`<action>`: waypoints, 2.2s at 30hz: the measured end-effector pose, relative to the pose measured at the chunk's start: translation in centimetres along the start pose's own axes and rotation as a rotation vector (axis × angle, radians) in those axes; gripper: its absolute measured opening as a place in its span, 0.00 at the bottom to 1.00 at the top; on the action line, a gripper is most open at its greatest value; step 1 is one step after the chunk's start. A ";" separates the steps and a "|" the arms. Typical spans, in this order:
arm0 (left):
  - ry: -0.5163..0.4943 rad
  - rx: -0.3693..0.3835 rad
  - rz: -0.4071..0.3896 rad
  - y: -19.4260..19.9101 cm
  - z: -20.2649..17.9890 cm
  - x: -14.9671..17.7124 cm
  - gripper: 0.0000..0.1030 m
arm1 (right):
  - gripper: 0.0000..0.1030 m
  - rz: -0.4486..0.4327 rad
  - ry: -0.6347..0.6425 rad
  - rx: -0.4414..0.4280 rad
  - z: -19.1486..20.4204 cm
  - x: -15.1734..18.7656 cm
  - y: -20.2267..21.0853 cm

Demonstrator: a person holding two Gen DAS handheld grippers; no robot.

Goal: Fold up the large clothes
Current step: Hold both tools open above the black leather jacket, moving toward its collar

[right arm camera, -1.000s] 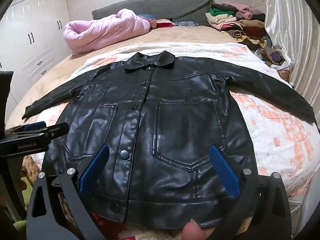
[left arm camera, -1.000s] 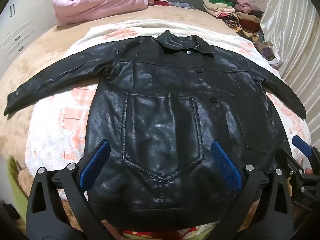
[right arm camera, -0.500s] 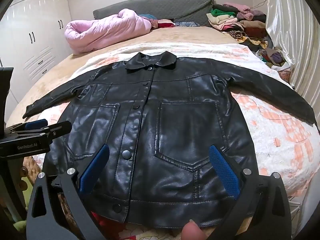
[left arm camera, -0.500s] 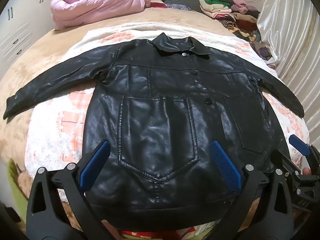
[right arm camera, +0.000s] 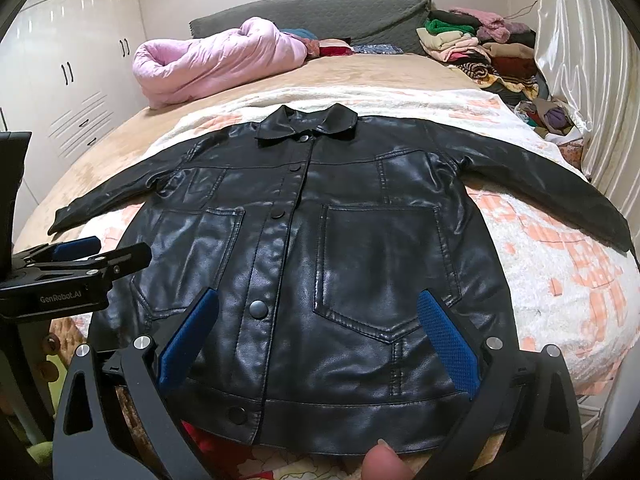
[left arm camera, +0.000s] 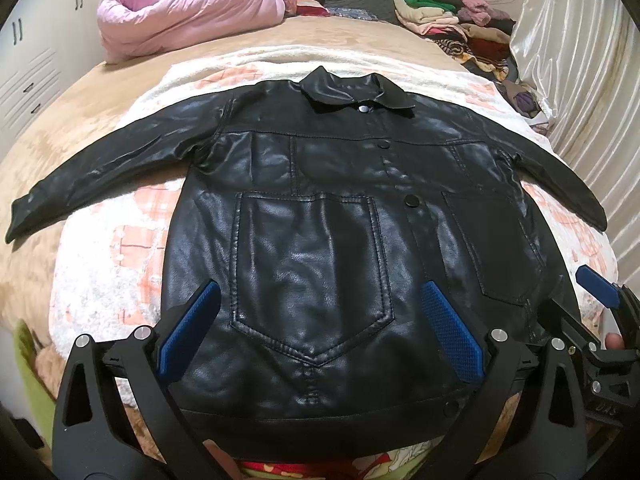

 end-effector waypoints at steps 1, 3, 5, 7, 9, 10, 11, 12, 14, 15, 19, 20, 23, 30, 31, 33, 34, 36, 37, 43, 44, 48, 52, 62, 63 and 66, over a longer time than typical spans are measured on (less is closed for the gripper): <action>0.000 -0.002 -0.001 0.0 0.1 -0.1 0.91 | 0.96 -0.001 0.003 -0.001 -0.1 0.0 0.0; 0.001 0.001 0.000 0.0 0.0 0.0 0.91 | 0.96 -0.001 0.005 -0.002 0.0 0.0 0.0; 0.002 -0.002 -0.001 0.0 0.1 -0.1 0.91 | 0.96 -0.003 0.006 -0.003 0.1 -0.1 0.1; 0.002 -0.002 -0.005 0.0 0.1 -0.2 0.91 | 0.96 -0.006 0.006 -0.004 0.2 -0.1 0.1; 0.001 -0.002 -0.008 0.1 0.0 -0.2 0.91 | 0.96 -0.006 0.007 -0.005 0.3 -0.1 0.2; 0.002 -0.002 -0.009 0.1 0.0 -0.3 0.91 | 0.96 -0.007 0.006 -0.006 0.2 -0.1 0.2; 0.001 -0.004 -0.008 0.1 0.0 -0.2 0.91 | 0.96 -0.006 0.005 -0.007 0.3 -0.1 0.2; 0.002 -0.002 -0.007 0.1 0.0 -0.2 0.91 | 0.96 -0.006 0.005 -0.005 0.3 -0.1 0.2; 0.000 -0.003 -0.008 0.1 0.0 -0.2 0.91 | 0.96 -0.009 0.005 -0.008 0.2 -0.1 0.2; 0.000 -0.002 -0.008 0.1 0.0 -0.2 0.91 | 0.96 -0.008 0.005 -0.007 0.3 -0.1 0.2; 0.000 -0.001 -0.009 0.1 0.0 -0.1 0.91 | 0.96 -0.007 0.004 -0.004 0.2 -0.1 0.3; 0.000 0.000 -0.009 0.1 0.0 -0.2 0.91 | 0.96 -0.007 0.004 -0.004 0.3 -0.1 0.3; -0.001 0.002 -0.011 0.2 -0.1 -0.1 0.91 | 0.96 -0.007 0.005 -0.006 0.3 -0.1 0.3; -0.002 0.001 -0.010 0.1 -0.1 -0.1 0.91 | 0.96 -0.005 0.005 -0.008 0.3 -0.1 0.2; -0.002 0.002 -0.010 0.2 -0.1 -0.1 0.91 | 0.96 -0.005 0.004 -0.005 0.2 -0.1 0.2; -0.003 0.004 -0.010 0.1 -0.2 -0.1 0.91 | 0.96 -0.005 0.004 -0.009 0.2 -0.1 0.2; -0.005 0.005 -0.012 0.1 -0.2 -0.1 0.91 | 0.96 -0.005 0.005 -0.008 0.3 -0.1 0.2; -0.004 0.007 -0.010 0.0 -0.2 -0.1 0.91 | 0.96 -0.004 0.008 -0.009 0.3 -0.1 0.1; -0.004 0.010 -0.008 0.0 -0.2 -0.1 0.91 | 0.96 -0.003 0.008 -0.009 0.3 0.0 0.0; -0.001 0.020 0.003 -0.7 -0.2 -0.3 0.91 | 0.96 0.006 0.014 -0.011 0.3 -0.3 -0.7; 0.001 0.019 0.003 -0.8 -0.1 -0.4 0.91 | 0.96 0.007 0.014 -0.011 0.2 -0.4 -0.8; 0.002 0.028 0.005 -1.2 -0.2 -0.7 0.91 | 0.96 0.006 0.010 -0.017 0.2 -1.2 -1.0; -0.006 0.030 -0.013 -1.3 -0.5 -1.5 0.91 | 0.96 -0.001 0.013 -0.017 0.1 -2.1 -1.1; -0.013 0.023 -0.015 -2.4 -0.2 -3.2 0.91 | 0.96 -0.008 0.004 -0.042 0.2 -4.4 -2.0; -0.014 0.014 -0.009 -2.7 -0.2 -3.4 0.91 | 0.96 -0.012 0.001 -0.048 0.2 -4.6 -2.0; 0.002 0.030 0.011 -3.3 -0.2 -3.6 0.91 | 0.96 -0.019 0.011 -0.049 0.2 -5.4 -2.3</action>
Point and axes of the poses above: each gripper's, at about its wrist camera, not at the fingertips, and y roughly against the way its jaws point, z to its left, x to its underside, the point moved 9 cm from there along -y, roughly the way its jaws point, and after that the axes turned 5 degrees about y, right-handed, at the moved point
